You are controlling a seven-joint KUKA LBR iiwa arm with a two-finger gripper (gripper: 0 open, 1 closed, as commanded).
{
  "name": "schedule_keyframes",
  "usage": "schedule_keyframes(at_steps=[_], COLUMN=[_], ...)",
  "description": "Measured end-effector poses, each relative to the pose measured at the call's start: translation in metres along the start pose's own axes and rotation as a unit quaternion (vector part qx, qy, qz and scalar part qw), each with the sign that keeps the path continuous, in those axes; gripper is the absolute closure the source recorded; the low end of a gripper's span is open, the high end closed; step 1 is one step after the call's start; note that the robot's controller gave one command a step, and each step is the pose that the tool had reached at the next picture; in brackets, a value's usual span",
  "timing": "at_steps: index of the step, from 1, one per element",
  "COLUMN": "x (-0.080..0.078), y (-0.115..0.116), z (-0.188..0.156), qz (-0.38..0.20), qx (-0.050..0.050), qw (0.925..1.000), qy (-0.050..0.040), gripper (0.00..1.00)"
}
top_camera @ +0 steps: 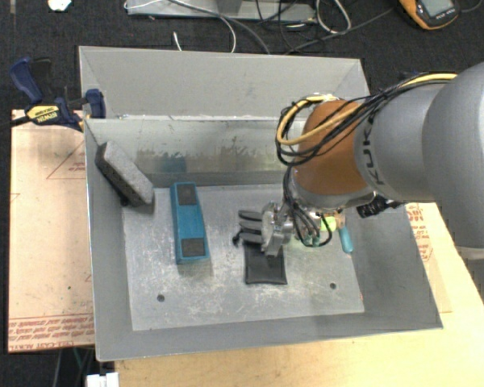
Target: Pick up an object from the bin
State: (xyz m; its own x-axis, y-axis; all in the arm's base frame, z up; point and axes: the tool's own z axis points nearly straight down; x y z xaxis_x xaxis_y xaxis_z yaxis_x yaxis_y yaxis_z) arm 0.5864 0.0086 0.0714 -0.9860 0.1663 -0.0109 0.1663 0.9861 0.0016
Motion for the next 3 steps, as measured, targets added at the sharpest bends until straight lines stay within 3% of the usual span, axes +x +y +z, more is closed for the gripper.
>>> schedule_keyframes(at_steps=[2, 3], x=[0.0, 0.0], y=[0.0, 0.0], z=[-0.002, -0.019], qz=[0.0, 0.0], qx=[0.0, 0.0], qw=[1.0, 1.0], qy=[-0.0005, -0.0002], gripper=[1.0, 1.0])
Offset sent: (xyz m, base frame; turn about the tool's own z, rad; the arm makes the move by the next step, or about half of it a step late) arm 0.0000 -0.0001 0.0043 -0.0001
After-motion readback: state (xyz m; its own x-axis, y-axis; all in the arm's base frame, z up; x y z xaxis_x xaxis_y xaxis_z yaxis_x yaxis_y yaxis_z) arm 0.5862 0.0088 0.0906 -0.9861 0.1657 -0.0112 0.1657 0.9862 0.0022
